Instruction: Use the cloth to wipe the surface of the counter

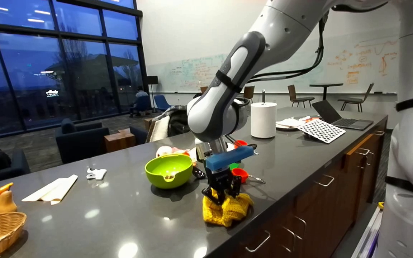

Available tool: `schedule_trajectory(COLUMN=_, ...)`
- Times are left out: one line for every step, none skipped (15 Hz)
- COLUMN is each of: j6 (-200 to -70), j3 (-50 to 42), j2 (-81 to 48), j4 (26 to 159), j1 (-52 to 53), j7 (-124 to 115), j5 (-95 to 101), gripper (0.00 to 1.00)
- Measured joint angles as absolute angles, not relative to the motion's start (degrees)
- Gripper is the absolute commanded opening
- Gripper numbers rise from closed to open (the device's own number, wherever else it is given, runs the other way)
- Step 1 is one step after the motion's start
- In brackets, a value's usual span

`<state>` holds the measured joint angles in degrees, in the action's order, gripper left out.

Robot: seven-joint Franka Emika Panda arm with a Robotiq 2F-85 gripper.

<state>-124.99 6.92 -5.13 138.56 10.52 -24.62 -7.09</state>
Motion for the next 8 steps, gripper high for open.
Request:
schedule_trajectory(j6=-125.17, j3=6.69, j2=-4.98, j4=138.56, j1=10.19, j7=-24.62, j5=-6.61, gripper=0.05)
schedule_trajectory(j6=-125.39, j3=6.50, j2=-4.87, j4=138.56, j1=9.86, j7=-24.59, j5=-6.19, gripper=0.05)
schedule_trajectory(j6=-125.70, j3=6.36, j2=-4.83, j4=138.53, j1=9.55, j7=-24.50, j5=-5.88, gripper=0.05)
schedule_trajectory(j6=-125.94, j3=6.26, j2=-4.84, j4=138.45, j1=9.25, j7=-24.30, j5=-5.80, gripper=0.05)
schedule_trajectory(j6=-126.15, j3=6.20, j2=-4.84, j4=138.31, j1=9.00, j7=-24.11, j5=-5.80, gripper=0.05)
schedule_trajectory(j6=-126.31, j3=6.14, j2=-4.85, j4=138.08, j1=8.80, j7=-23.97, j5=-5.77, gripper=0.05)
schedule_trajectory(j6=-126.35, j3=6.10, j2=-4.86, j4=137.79, j1=8.64, j7=-23.81, j5=-5.75, gripper=0.05)
schedule_trajectory(j6=-126.35, j3=6.02, j2=-4.90, j4=137.41, j1=8.54, j7=-23.61, j5=-5.71, gripper=0.05)
